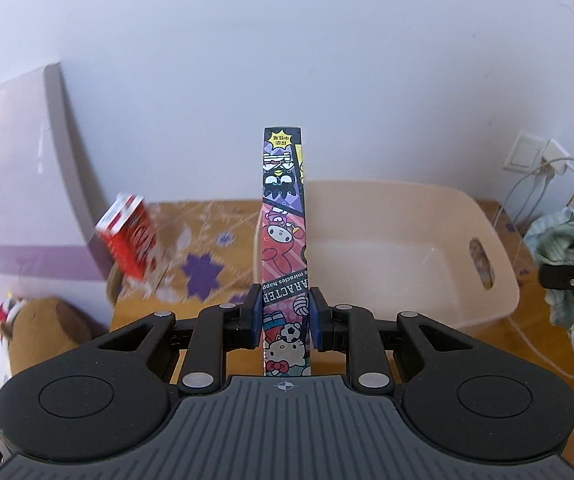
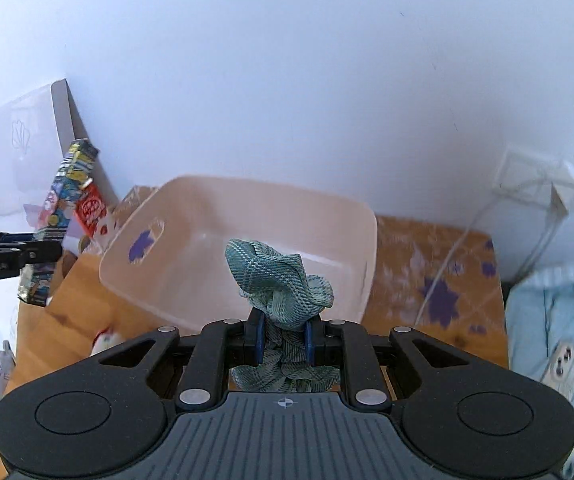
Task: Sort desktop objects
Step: 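Carry strap and scrunchie into the basket and open both grippers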
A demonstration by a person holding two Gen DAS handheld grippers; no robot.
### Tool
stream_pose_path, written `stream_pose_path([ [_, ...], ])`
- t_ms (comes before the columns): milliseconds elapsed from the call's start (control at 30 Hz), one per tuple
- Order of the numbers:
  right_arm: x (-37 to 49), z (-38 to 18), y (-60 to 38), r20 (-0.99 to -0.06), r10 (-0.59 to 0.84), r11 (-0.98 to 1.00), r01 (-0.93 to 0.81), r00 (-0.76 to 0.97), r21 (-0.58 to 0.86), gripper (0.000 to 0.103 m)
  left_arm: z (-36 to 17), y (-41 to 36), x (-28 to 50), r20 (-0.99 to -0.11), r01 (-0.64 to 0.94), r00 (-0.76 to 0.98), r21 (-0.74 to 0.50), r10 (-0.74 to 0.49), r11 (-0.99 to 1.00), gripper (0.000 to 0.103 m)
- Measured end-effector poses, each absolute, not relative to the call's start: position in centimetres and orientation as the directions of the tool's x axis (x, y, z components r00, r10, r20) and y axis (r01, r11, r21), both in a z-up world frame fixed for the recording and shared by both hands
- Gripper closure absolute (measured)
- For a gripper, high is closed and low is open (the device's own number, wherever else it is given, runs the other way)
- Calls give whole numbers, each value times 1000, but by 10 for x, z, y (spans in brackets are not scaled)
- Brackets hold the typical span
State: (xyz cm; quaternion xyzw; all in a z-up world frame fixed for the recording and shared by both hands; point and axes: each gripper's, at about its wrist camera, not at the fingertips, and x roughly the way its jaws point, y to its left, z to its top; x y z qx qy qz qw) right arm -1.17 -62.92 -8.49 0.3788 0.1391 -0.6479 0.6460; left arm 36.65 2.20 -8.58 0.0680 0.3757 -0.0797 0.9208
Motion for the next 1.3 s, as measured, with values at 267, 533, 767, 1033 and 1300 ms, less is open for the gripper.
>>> stream_pose_path([
  [267,-18,-85,-677,-660,-746,-120,957,88,263,86,-98,-12,408,-694,255,712,114,-107,960,80],
  [533,-13,-122,-723,-713,-701,-183,959,27,216,86,-140,-49,451,-763,319,640,160,-88,934,80],
  [767,-12,-161,-747,-782,-623,-229,946,39,230,86,-180,-66,472,-839,355,542,182,-43,917,80],
  [1033,-5,-192,-758,-844,-534,-259,941,47,216,84,-213,-65,482,-900,352,437,162,-8,922,80],
  [1300,4,-186,-756,-835,-549,-236,950,42,204,42,-208,-51,476,-889,356,453,116,-63,927,41],
])
